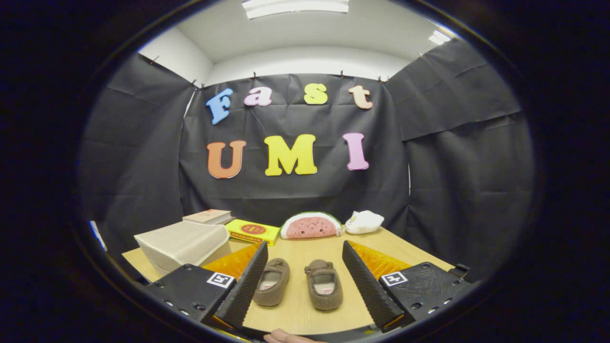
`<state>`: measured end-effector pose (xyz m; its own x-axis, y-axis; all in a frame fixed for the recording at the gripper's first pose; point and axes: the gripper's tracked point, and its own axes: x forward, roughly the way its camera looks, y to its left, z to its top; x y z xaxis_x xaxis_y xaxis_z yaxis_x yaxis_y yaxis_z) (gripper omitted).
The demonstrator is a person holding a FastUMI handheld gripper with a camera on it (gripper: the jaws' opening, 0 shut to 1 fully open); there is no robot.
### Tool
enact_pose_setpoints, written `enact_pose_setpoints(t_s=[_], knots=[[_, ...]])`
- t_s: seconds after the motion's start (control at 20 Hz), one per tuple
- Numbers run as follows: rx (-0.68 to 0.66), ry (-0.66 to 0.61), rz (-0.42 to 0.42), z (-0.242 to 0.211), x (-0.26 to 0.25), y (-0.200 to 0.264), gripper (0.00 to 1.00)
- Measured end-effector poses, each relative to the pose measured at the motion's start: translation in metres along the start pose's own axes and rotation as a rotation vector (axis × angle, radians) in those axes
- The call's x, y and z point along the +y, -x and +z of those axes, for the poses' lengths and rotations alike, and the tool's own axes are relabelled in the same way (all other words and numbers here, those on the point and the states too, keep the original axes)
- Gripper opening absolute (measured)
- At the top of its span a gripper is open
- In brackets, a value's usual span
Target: Open the storage box then place both shoes into the box .Put the left shoe in first, then the right shoe, with the right side of both shoes facing outward in a uniform manner.
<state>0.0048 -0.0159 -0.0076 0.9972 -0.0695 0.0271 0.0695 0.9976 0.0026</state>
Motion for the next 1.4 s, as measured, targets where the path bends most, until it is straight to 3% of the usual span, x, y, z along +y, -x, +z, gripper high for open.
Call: enact_pose_setpoints(t_s=[0.35,0.6,1.0,1.2,1.4], knots=[[0.000,0.001,0.090,0.001,0.037,-0.039,0.95],[0.064,-0.063,0.211,-0.012,0.080,-0.082,0.95],[0.331,-0.311,0.492,-0.053,0.166,-0.148,0.96],[0.492,-0.394,0.591,-0.081,0.196,-0.176,0.95],[0.657,-0.508,0.751,-0.101,0.222,-0.182,0.95]])
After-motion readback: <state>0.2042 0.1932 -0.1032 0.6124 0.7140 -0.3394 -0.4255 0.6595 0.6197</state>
